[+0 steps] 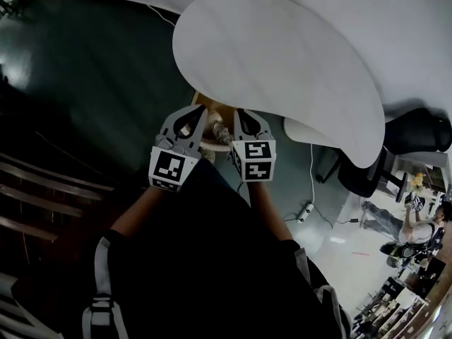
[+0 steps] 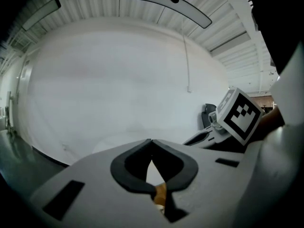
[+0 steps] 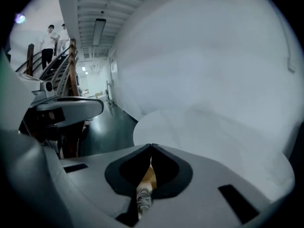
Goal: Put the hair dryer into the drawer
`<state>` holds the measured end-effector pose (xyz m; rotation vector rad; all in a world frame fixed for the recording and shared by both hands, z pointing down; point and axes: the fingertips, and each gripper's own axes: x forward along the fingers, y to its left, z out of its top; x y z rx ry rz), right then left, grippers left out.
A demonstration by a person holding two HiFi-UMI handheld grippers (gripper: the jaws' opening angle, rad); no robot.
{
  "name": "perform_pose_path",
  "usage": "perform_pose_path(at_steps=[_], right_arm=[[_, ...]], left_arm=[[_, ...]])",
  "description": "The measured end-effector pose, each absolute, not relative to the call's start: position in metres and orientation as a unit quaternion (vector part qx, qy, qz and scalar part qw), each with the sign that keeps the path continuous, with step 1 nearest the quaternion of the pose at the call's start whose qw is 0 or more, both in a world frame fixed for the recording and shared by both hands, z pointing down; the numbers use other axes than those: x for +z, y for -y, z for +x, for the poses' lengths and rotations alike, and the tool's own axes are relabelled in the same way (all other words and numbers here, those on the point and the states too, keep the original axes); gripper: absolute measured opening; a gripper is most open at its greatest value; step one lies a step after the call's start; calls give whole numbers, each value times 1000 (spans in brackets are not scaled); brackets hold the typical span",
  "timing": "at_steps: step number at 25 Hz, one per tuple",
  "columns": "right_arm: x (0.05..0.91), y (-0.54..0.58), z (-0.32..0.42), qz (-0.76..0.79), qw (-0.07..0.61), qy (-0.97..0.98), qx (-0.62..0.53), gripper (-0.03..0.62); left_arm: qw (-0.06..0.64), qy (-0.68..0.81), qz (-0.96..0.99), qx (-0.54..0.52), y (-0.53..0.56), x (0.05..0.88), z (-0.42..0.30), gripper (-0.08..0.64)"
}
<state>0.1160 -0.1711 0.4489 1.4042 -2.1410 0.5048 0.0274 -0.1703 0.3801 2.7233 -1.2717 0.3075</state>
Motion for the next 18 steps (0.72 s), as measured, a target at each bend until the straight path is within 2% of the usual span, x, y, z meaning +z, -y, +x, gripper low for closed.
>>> perform_pose_path(at_steps=[9, 18], right_arm=[[318, 172, 139, 581, 191, 791, 13, 25], [235, 157, 152, 629, 95, 766, -90, 25]], left_arm=[[16, 429, 902, 47, 172, 286, 39, 8], [-6, 429, 903, 24, 167, 247, 43, 8]])
